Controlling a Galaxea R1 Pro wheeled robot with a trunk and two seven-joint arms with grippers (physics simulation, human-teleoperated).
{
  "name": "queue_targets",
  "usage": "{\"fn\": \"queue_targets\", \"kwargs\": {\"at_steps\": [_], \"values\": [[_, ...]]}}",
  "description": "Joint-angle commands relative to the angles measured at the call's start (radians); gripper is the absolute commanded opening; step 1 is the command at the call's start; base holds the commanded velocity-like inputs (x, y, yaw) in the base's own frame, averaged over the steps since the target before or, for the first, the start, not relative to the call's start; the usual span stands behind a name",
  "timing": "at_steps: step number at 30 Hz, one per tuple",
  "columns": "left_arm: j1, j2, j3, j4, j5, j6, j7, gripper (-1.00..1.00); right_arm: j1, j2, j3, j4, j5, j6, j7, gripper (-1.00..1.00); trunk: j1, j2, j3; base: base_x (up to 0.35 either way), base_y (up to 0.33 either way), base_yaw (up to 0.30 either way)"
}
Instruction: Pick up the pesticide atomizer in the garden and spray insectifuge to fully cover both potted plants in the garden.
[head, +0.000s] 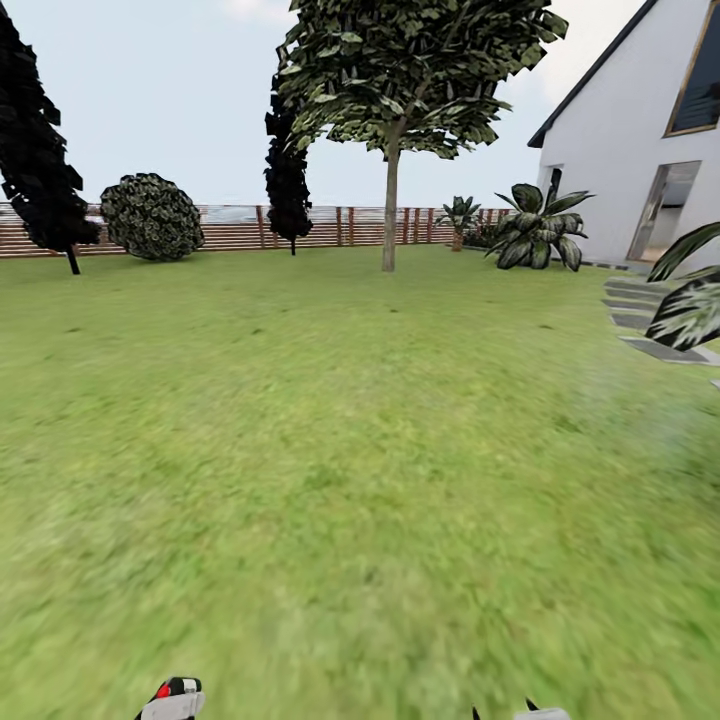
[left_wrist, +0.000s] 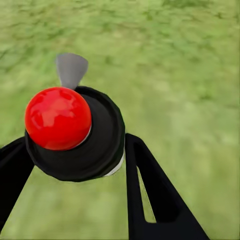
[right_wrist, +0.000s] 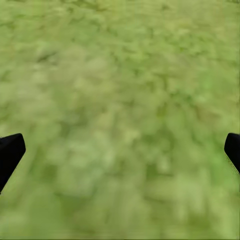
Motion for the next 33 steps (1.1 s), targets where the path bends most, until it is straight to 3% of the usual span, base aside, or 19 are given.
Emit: {"fn": "queue_targets", "kwargs": {"at_steps": [1,33], "values": [[-0.001,-0.001,0.008,0.001,-0.010,-0.004,-0.005,-1.00,-0.001,-0.001,0.004,0.001,0.000,-0.003,-0.001,1.00,0.000,0.000,-0.001,0.338,0.000,0.000],[-0.001,-0.002,0.007,0.001,-0.013,-0.004,-0.005,-1.00,-0.001,0.001,0.006,0.001,0.001,-0.003,-0.001,1.00,0.000,0.000,-0.001,0.338,0.000,0.000]]}}
